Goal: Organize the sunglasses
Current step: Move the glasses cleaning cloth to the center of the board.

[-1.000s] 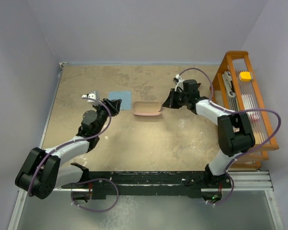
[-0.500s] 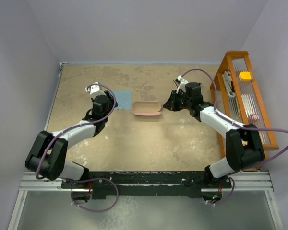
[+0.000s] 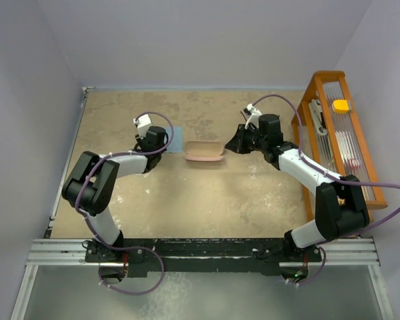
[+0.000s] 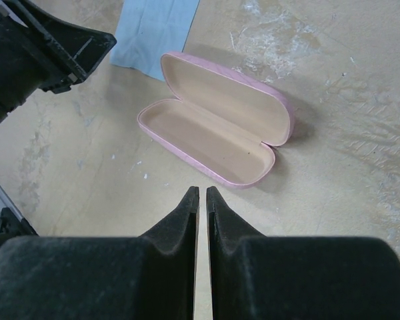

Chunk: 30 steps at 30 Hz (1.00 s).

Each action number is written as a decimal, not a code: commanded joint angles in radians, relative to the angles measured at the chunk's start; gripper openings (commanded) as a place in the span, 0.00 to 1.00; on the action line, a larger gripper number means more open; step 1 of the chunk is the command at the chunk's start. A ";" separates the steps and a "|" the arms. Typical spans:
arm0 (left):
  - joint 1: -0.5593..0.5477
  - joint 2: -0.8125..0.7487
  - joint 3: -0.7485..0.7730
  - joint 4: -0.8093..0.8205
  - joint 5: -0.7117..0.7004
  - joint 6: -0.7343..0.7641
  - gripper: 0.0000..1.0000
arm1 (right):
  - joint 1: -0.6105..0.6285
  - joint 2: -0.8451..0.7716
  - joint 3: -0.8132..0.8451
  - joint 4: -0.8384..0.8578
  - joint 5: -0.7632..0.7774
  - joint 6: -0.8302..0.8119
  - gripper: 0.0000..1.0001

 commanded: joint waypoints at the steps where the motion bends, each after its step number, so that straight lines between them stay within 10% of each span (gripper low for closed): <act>1: 0.006 0.020 0.058 0.007 -0.063 0.034 0.42 | 0.006 -0.028 -0.001 0.044 -0.033 0.005 0.11; 20: 0.026 0.139 0.097 0.015 -0.091 0.087 0.42 | 0.014 0.007 0.009 0.047 -0.046 0.006 0.11; 30: 0.027 0.150 0.080 0.000 -0.075 0.075 0.27 | 0.014 0.006 0.008 0.047 -0.048 0.009 0.11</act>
